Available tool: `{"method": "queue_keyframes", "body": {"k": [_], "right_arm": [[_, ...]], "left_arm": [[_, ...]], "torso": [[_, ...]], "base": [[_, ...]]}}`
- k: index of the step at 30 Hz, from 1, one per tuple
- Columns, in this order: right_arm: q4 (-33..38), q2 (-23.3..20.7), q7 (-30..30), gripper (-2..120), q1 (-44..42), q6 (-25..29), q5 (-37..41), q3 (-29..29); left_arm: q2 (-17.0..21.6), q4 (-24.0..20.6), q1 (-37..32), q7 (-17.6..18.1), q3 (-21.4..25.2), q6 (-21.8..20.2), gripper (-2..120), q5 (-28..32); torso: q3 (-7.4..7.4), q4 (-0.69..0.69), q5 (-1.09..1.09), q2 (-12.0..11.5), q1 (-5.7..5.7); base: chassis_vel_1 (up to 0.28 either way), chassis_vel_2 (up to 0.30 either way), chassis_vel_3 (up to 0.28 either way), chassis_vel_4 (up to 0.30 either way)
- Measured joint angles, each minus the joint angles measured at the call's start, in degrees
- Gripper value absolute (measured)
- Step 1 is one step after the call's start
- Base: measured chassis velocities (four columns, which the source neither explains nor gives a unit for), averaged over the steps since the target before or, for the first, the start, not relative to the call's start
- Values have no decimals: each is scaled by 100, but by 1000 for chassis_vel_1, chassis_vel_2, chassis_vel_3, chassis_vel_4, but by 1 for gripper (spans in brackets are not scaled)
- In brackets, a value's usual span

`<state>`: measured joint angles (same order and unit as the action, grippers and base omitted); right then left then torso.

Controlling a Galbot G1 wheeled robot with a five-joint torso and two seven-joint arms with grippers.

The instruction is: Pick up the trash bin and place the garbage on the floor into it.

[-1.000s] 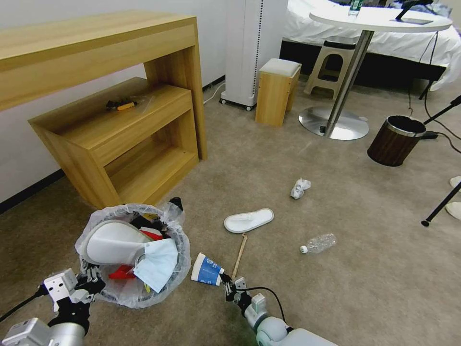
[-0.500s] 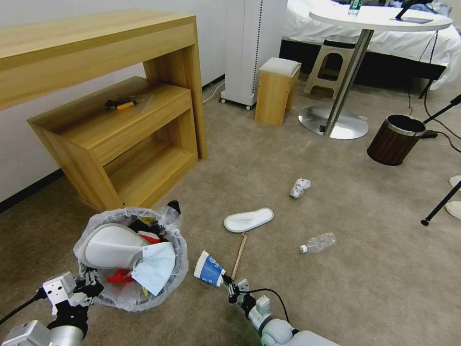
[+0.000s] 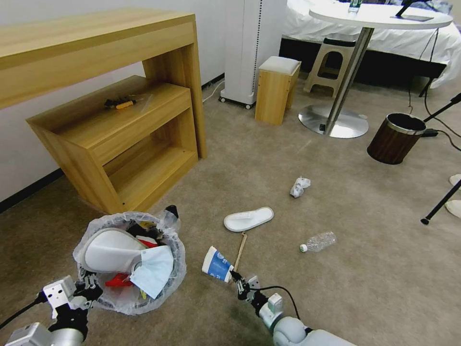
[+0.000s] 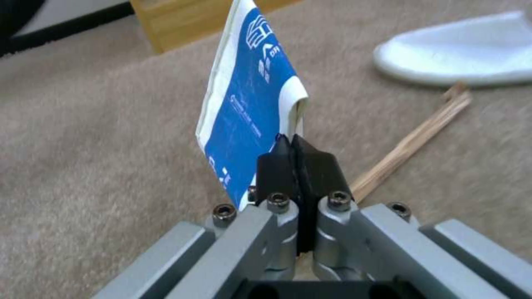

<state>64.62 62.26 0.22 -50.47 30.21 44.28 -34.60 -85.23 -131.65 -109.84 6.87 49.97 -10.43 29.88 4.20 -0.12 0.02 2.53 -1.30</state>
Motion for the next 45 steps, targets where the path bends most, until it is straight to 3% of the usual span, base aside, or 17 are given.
{"method": "queue_keyframes", "body": {"k": [10, 28, 37, 45], "right_arm": [[693, -578, 4, 0, -23, -13, 48, 195], [1512, -1211, 6, 0, 97, 40, 44, 396], [2038, -1547, -25, 0, 440, 43, 79, 265], [2611, -1825, -312, 0, 1394, 127, 227, -327]], "left_arm": [[12, 247, 34, 24, -25, -54, 0, -15], [163, 589, -2, 235, -188, -304, 0, 316], [389, 379, -20, 572, -171, -613, 0, 946], [650, 73, -69, 932, 10, -1129, 0, 1606]], "torso": [[0, 0, -1, 1, 0], [0, 1, -2, 2, 0], [0, 0, -1, 2, 0], [0, 3, -3, 1, 0]], "base": [[0, 0, 0, 0], [0, 0, 0, 0], [0, 0, 0, 0], [0, 0, 0, 0]]}}
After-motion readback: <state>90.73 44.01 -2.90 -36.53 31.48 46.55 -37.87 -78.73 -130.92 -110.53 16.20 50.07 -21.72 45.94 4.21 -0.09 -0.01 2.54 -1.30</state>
